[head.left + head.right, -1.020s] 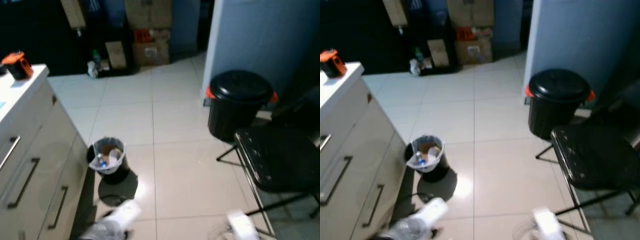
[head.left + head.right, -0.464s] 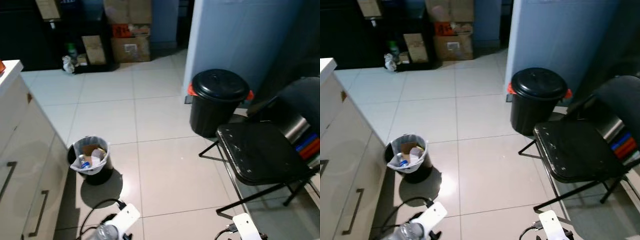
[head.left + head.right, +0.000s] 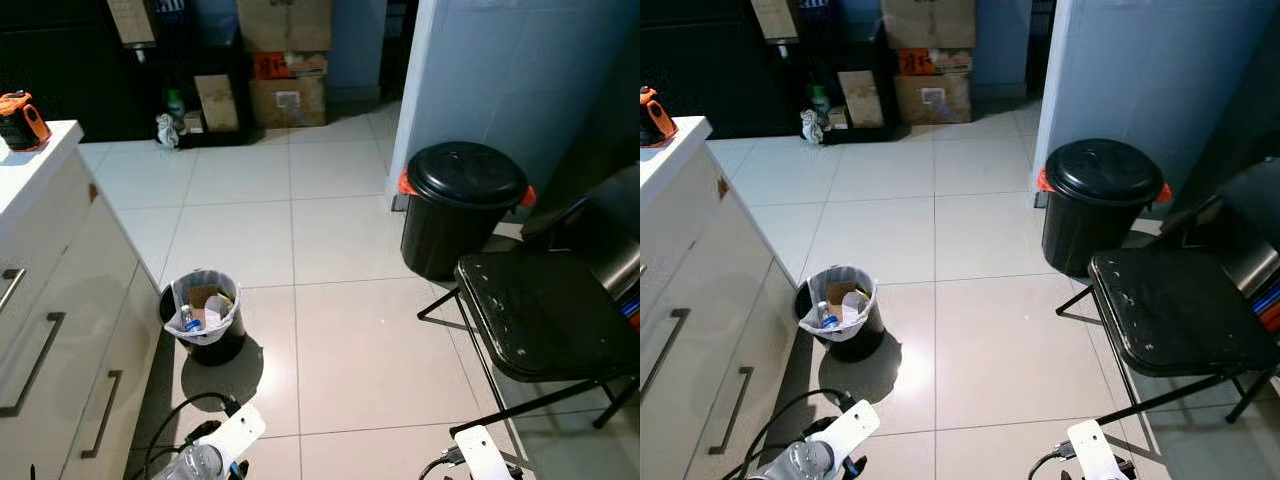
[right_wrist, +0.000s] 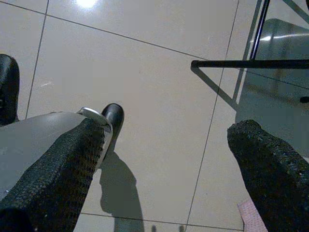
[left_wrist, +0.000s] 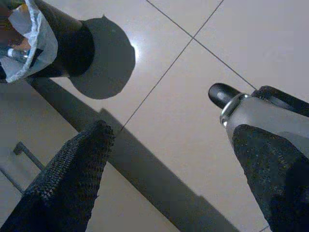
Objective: Kitchen organization
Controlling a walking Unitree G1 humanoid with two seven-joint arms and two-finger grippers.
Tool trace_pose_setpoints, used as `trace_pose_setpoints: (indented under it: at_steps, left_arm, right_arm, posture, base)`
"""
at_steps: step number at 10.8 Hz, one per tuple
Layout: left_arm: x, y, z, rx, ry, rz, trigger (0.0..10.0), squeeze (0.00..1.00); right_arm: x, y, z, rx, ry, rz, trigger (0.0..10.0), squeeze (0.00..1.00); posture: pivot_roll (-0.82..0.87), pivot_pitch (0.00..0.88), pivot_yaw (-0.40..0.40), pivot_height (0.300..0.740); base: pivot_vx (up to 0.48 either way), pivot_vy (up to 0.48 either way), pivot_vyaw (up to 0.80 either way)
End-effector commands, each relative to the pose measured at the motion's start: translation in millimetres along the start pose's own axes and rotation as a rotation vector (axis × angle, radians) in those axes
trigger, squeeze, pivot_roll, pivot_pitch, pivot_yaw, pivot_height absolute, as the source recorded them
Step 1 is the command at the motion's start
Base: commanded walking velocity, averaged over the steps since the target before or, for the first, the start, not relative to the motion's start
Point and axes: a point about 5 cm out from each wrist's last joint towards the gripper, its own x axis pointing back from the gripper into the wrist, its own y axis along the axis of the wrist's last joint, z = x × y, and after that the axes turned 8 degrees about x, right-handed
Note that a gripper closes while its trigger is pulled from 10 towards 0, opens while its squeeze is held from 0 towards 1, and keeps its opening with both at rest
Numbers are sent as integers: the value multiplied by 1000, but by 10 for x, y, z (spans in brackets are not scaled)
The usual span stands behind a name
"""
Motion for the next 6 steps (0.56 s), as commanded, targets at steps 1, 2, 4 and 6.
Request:
trace_pose_setpoints:
  at_steps: [1,2,4,6]
  left_arm:
    - [5,-5,58,-9,24,7,10000,0]
    - [3,-6,50,22,29,8,10000,0]
    - [0,-18,22,43,28,15,10000,0]
    - [-2,-3,20,49,28,15,10000,0]
  right_arm:
    - [-11,63,4,4,1,-21,10000,0]
    - [-11,63,15,9,-1,-21,10000,0]
    - [-11,57,31,16,-2,-18,10000,0]
    - [-12,55,41,18,1,-17,10000,0]
  posture:
    - [-89,0,68,740]
    - [-90,0,70,740]
    - [-91,0,73,740]
    - [-89,0,73,740]
  base:
    - [0,0,0]
    - [277,0,0]
    - [390,0,0]
    - [446,0,0]
